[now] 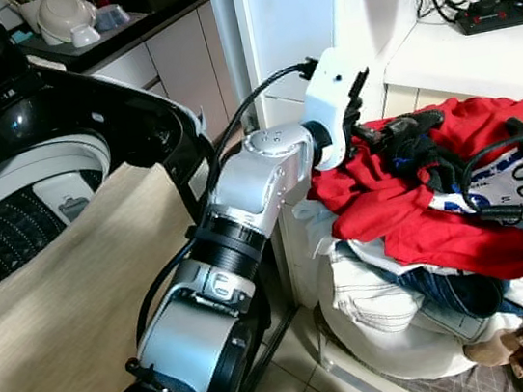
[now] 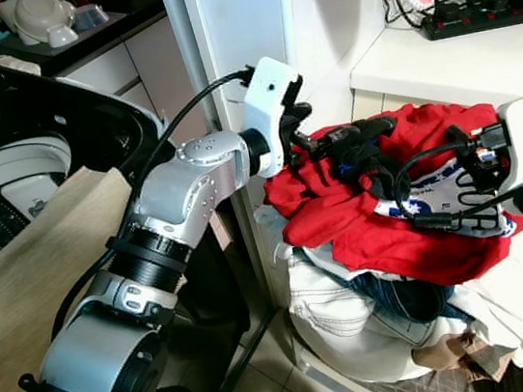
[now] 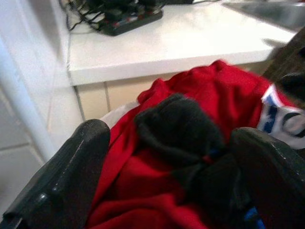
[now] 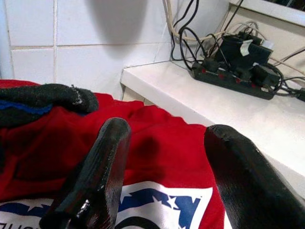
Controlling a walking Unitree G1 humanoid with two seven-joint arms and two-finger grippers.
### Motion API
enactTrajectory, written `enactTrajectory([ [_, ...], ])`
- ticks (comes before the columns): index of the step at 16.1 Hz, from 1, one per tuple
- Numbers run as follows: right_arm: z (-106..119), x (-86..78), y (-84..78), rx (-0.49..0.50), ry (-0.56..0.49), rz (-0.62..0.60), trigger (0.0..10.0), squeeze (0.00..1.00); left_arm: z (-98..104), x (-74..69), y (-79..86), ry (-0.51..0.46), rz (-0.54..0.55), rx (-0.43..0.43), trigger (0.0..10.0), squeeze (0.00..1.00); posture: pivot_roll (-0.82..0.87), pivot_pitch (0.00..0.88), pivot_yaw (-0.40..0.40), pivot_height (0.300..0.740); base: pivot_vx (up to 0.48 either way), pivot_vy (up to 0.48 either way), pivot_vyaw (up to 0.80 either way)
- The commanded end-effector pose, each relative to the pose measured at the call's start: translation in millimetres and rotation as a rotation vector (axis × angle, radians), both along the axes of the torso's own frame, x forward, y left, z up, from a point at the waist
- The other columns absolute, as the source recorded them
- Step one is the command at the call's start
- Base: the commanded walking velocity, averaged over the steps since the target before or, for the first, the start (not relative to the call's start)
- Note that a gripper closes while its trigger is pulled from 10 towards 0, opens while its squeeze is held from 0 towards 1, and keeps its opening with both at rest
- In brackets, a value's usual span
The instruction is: Clothes washing
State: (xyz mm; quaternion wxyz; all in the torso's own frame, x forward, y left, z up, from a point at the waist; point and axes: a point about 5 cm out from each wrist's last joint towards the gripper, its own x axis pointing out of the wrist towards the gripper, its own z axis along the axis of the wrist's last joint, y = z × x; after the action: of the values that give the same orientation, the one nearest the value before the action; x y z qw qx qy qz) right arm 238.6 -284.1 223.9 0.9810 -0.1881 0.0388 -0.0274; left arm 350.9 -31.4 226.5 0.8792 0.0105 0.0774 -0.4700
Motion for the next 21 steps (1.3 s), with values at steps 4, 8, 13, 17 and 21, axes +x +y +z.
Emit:
enactTrajectory([
  [4,-6,-7.6,22.8,0.089,0.084,0.194,10.0,0.0,-23,-23.2,-38.1,0.193,-0.116,-0.095,10.0,0.0,-0.23,0.0,0.103,0.74,0.0,0.0,0.0],
  [8,-10,-12.0,25.5,0.088,0.116,0.217,10.0,0.0,-29,-27.9,-45.2,0.231,-0.133,-0.107,10.0,0.0,-0.23,0.0,0.105,0.74,0.0,0.0,0.0],
  [13,-6,-13.3,17.5,0.09,0.098,0.174,10.0,0.0,-9,-27.7,-47.8,0.285,-0.177,-0.337,10.0,0.0,-0.24,0.0,0.11,0.74,0.0,0.0,0.0],
  [17,1,-2.0,32.5,0.153,0.006,0.181,10.0,0.0,13,-8.5,-6.4,-0.083,-0.064,-0.333,10.0,0.0,-0.24,0.0,0.103,0.74,0.0,0.0,0.0],
  [21,25,15.0,55.5,0.401,-0.106,0.267,10.0,1.0,21,-19.3,46.7,-0.341,-0.149,-0.269,10.0,0.0,-0.21,0.0,0.094,0.74,0.0,0.0,0.0],
])
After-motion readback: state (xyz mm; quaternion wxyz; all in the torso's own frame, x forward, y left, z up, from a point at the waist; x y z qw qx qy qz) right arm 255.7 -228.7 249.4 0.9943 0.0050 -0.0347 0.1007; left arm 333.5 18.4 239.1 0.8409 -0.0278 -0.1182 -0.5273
